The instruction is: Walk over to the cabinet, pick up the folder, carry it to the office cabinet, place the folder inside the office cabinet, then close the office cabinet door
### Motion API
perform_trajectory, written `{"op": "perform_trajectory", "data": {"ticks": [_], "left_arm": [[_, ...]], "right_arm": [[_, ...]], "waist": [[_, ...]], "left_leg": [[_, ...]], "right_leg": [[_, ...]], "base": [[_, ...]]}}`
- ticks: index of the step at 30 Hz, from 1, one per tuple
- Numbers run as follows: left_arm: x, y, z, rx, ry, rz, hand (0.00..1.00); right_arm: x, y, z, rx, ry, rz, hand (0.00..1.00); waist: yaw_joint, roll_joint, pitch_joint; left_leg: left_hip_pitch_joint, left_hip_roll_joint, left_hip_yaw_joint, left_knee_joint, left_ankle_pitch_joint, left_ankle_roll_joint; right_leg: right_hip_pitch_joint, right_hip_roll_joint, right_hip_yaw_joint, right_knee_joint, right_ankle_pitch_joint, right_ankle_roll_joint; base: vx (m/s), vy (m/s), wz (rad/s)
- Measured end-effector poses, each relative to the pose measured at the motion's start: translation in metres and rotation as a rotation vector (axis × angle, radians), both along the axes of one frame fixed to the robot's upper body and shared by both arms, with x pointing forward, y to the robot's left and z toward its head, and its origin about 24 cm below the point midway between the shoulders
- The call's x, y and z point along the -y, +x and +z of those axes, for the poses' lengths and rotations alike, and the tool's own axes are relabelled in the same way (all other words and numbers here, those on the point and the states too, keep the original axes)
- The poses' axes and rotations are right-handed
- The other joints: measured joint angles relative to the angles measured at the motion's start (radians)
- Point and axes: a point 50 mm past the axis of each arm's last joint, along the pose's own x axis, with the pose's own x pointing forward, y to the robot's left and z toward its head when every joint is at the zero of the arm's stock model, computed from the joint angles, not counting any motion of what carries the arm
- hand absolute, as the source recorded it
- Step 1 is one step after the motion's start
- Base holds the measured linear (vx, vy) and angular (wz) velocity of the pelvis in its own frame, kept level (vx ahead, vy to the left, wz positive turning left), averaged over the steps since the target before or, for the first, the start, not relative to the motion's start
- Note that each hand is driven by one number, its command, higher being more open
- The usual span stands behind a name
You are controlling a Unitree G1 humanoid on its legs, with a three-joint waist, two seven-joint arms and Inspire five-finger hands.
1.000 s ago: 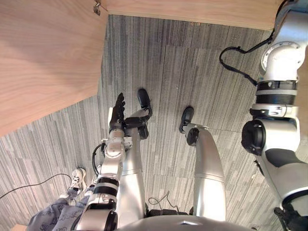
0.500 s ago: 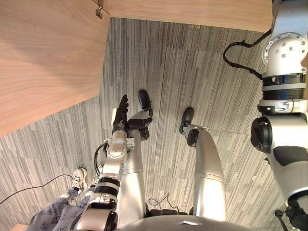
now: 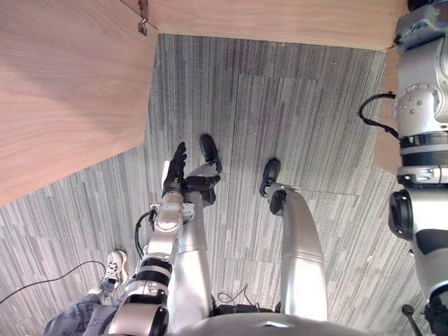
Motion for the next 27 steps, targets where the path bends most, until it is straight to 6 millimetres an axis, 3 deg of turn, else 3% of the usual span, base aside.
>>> {"op": "perform_trajectory", "data": {"ticks": [7, 16, 17, 27], "left_arm": [[-0.002, -0.001, 0.000, -0.003, 0.062, -0.012, 1.00], [-0.002, -0.001, -0.001, -0.005, 0.062, -0.010, 1.00], [-0.002, -0.001, -0.001, -0.006, 0.062, -0.010, 1.00], [-0.008, -0.002, 0.000, 0.007, 0.069, 0.011, 1.00]], "right_arm": [[-0.006, -0.018, 0.007, 0.046, -0.457, -0.417, 1.00], [-0.018, -0.011, -0.006, -0.011, -0.722, -0.621, 1.00], [-0.019, -0.011, -0.006, -0.010, -0.742, -0.642, 0.00], [-0.015, -0.004, -0.005, -0.041, -0.768, -0.693, 0.00]], "waist": [[-0.007, 0.000, 0.000], [-0.003, -0.001, 0.000], [0.000, -0.001, 0.000], [0.000, -0.002, -0.001]], "left_leg": [[0.001, 0.003, 0.006, 0.003, -0.003, 0.004], [0.004, 0.001, 0.012, -0.007, -0.005, 0.006], [0.003, 0.000, 0.014, -0.009, -0.005, 0.007], [-0.024, -0.008, 0.005, -0.007, -0.002, 0.006]], "right_leg": [[0.005, 0.004, 0.003, -0.011, 0.006, 0.005], [0.005, -0.001, 0.002, -0.010, 0.005, 0.005], [0.004, -0.002, 0.002, -0.011, 0.005, 0.005], [-0.012, -0.010, -0.015, -0.015, 0.005, 0.005]], "base": [[0.00, 0.008, -0.02], [0.00, 0.001, 0.00], [-0.01, 0.010, 0.03], [0.00, 0.009, 0.02]]}}
